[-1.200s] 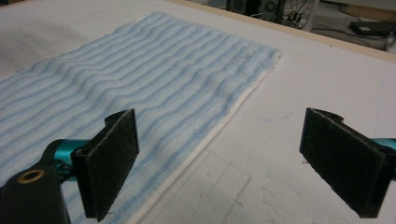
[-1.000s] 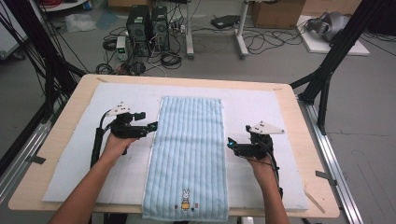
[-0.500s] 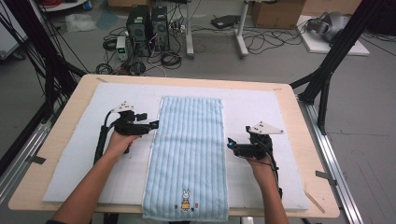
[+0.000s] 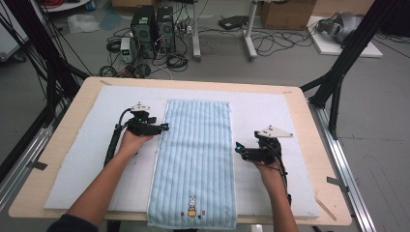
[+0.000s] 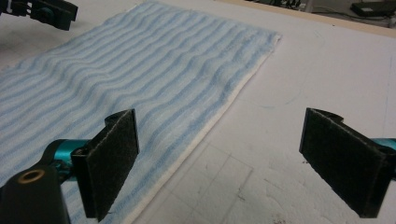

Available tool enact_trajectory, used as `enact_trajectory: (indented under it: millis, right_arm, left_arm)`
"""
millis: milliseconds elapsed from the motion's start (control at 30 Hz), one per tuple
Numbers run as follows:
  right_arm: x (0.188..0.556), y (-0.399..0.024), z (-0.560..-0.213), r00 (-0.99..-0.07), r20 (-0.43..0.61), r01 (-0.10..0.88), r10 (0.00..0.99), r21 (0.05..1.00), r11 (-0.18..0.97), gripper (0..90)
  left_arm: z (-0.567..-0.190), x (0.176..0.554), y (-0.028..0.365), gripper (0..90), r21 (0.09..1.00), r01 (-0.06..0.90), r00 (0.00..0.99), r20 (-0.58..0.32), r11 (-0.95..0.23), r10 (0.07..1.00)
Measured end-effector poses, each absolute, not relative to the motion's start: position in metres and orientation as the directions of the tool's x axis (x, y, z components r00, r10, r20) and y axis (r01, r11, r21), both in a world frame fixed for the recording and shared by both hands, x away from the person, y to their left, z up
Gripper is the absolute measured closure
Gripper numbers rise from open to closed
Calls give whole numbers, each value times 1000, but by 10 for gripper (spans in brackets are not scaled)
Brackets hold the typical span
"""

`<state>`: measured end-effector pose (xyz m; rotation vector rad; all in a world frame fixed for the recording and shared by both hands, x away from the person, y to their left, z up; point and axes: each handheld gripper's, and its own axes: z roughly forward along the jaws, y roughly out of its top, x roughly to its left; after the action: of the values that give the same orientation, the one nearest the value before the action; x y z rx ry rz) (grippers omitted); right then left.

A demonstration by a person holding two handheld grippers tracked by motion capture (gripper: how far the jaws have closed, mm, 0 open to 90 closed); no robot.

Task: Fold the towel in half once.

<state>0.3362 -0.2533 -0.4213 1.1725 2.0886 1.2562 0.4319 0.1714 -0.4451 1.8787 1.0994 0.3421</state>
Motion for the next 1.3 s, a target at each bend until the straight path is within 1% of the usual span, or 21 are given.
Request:
enact_trajectory:
  millis: [100, 167, 233, 300, 367, 433, 467, 500, 567, 733, 833, 967, 1033, 1100, 1200, 1267, 1300]
  right_arm:
    - [337, -253, -423, -547, 53, 447, 836, 862, 238, 112]
    - [337, -253, -423, -547, 51, 448, 836, 861, 240, 112]
    - [337, -253, -424, -543, 58, 454, 837, 859, 235, 112]
    - [337, -253, -424, -539, 58, 458, 840, 857, 236, 112]
    - [337, -253, -424, -538, 53, 460, 841, 855, 240, 112]
    - [337, -252, -425, -535, 47, 464, 843, 850, 248, 112]
    - [338, -251, -426, -532, 46, 470, 846, 847, 249, 112]
    - [338, -251, -426, -531, 47, 472, 846, 846, 250, 112]
    - [341, -250, -427, -526, 38, 476, 849, 841, 257, 113]
    - [353, -242, -430, -518, 38, 503, 854, 822, 269, 137]
    - [367, -236, -433, -520, 53, 526, 852, 806, 271, 141]
    - [388, -226, -436, -522, 74, 557, 850, 784, 274, 181]
    - [399, -219, -438, -524, 82, 576, 848, 767, 282, 275]
    - [410, -213, -439, -504, 95, 602, 858, 752, 270, 369]
    - [422, -205, -440, -496, 83, 609, 864, 742, 278, 499]
    - [429, -199, -444, -503, 56, 620, 862, 718, 315, 558]
    - [430, -197, -444, -496, 42, 621, 867, 715, 320, 612]
  left_arm:
    - [-448, 432, 167, 439, 800, 555, 581, -176, -229, 795]
    - [-451, 431, 165, 482, 787, 556, 601, -158, -267, 784]
    - [-450, 430, 162, 517, 787, 544, 600, -123, -290, 790]
    - [-450, 429, 161, 569, 789, 533, 597, -95, -305, 797]
    - [-450, 429, 160, 644, 790, 510, 613, -54, -342, 788]
    - [-451, 429, 161, 779, 794, 493, 647, -60, -356, 761]
    - [-451, 428, 160, 825, 794, 484, 659, -55, -368, 750]
    - [-451, 428, 159, 852, 796, 480, 661, -52, -369, 749]
    - [-451, 428, 160, 862, 795, 485, 661, -61, -364, 748]
    - [-451, 431, 166, 868, 803, 515, 643, -133, -298, 754]
    - [-451, 431, 168, 869, 805, 526, 635, -158, -273, 756]
    - [-451, 433, 170, 869, 807, 532, 631, -176, -256, 756]
    - [-451, 433, 171, 869, 808, 537, 627, -191, -242, 755]
    - [-451, 433, 172, 869, 809, 540, 627, -200, -234, 753]
    - [-451, 433, 172, 869, 808, 541, 628, -202, -235, 751]
    - [-451, 434, 172, 870, 806, 542, 628, -202, -236, 752]
    - [-452, 434, 172, 870, 807, 543, 626, -204, -233, 752]
